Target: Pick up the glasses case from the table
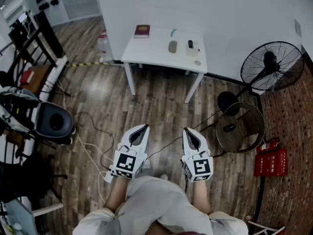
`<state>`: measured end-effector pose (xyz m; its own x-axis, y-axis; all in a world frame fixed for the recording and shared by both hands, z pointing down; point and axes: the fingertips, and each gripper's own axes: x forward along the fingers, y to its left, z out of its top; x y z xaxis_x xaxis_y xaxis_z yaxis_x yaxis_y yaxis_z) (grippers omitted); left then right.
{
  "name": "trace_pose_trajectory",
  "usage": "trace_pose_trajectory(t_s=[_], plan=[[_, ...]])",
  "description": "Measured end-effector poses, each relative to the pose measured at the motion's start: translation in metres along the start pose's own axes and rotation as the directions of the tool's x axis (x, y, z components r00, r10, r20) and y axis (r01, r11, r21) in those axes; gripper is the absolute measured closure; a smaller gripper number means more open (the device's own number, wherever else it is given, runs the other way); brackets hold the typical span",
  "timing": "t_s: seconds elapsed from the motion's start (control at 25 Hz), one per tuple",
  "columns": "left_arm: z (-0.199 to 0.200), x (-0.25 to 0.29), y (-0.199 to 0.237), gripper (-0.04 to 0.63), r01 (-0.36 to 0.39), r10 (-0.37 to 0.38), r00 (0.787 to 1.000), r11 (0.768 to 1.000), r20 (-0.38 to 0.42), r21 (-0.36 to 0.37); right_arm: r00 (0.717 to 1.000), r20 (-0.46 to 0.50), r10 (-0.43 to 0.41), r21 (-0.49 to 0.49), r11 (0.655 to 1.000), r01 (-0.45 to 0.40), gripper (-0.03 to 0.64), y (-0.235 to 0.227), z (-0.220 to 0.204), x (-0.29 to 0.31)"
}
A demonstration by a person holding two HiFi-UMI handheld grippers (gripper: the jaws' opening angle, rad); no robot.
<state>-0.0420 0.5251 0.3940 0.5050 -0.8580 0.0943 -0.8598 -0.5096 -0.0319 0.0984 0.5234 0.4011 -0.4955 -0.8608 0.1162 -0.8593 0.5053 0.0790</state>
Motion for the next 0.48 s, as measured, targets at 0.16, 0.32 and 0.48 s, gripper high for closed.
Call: trace_pose_trajectory(t_s=[0.16,0.32,0.48], plan=[[0.002,0.022,0.030,0.577,0.014,-0.014,1.000,1.000,-0.004,0.005,1.000,0.008,-0.006,0.002,1.000,0.006,0.612,-0.001,0.005,0.038],[0.001,0.037,0.054,0.577,0.039,-0.039,0.999,0.999,-0.005,0.011,1.000,-0.008,-0.019,-0.021,1.000,0.019,0.612,0.003,0.005,0.068],[0.001,0.049,0.078,0.577,0.061,-0.061,0.998,0.998,-0.001,0.005,0.999,-0.006,-0.041,-0.016,0.999,0.041,0.612,0.008,0.007,0.090]])
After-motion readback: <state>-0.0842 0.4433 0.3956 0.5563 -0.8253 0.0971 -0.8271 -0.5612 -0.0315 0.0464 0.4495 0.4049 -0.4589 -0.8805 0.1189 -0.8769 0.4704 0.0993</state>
